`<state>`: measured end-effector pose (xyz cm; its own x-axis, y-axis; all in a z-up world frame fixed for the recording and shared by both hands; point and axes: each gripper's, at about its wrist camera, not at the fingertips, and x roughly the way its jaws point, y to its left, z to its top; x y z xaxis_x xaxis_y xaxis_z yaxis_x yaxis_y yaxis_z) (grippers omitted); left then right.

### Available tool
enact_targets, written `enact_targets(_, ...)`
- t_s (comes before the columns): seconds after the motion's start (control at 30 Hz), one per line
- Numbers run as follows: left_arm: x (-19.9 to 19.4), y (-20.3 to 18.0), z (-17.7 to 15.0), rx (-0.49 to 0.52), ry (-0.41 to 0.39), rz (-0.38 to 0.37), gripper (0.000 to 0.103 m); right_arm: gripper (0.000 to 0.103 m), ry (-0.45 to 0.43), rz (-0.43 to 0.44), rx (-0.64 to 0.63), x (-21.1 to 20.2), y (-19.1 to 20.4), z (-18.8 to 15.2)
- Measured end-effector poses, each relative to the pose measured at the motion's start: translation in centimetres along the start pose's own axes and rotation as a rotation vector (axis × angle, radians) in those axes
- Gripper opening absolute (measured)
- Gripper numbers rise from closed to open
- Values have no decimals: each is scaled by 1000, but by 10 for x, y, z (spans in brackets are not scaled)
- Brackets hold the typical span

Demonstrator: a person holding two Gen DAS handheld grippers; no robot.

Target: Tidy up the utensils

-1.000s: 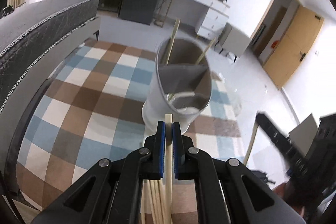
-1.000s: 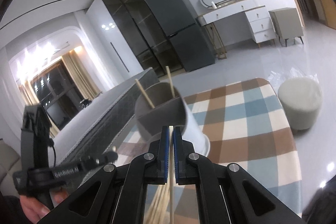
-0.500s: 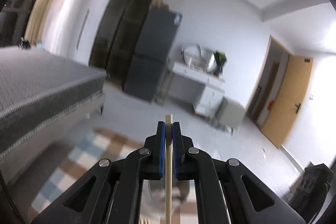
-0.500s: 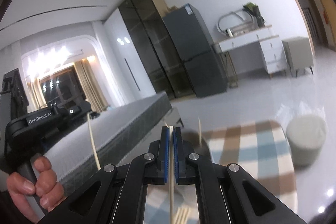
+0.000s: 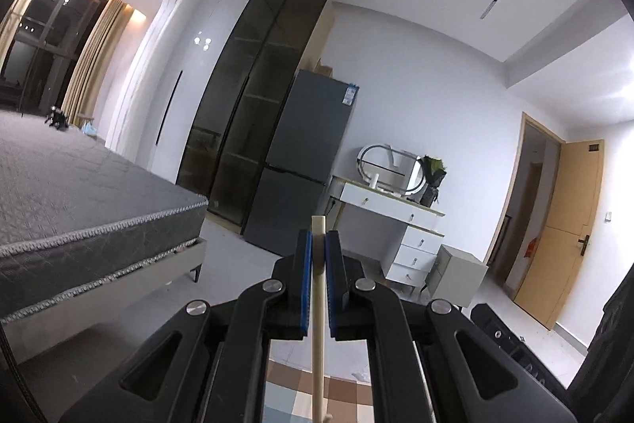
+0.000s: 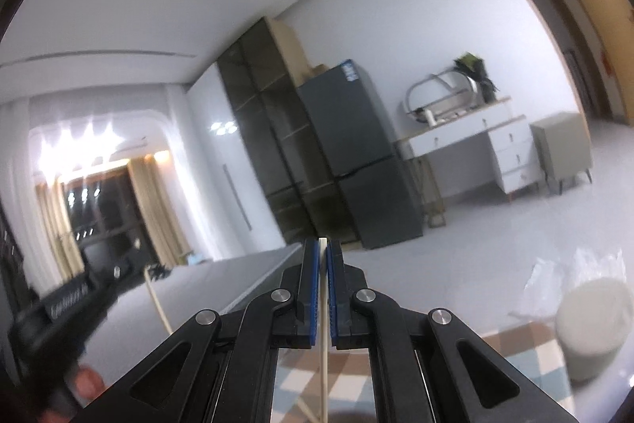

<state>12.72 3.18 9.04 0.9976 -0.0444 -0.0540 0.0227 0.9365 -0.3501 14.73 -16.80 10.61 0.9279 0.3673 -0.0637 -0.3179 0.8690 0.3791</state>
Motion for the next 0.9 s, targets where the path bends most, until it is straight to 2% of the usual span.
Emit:
enact_targets(0.23, 19, -4, -27, 27, 49, -52, 2, 4, -29, -56, 61, 33, -20, -19)
enact_targets(0.47, 9, -10, -41, 58, 74, -66, 2, 3, -11, -82, 13, 33, -21, -36)
enact_targets(0.73, -1, -29, -48, 177, 49, -64, 2, 3, 3, -85, -2, 28, -22, -33)
enact_targets(0.9, -1, -31, -46, 193, 73, -71, 2, 4, 24, -66, -34, 24, -21, -31)
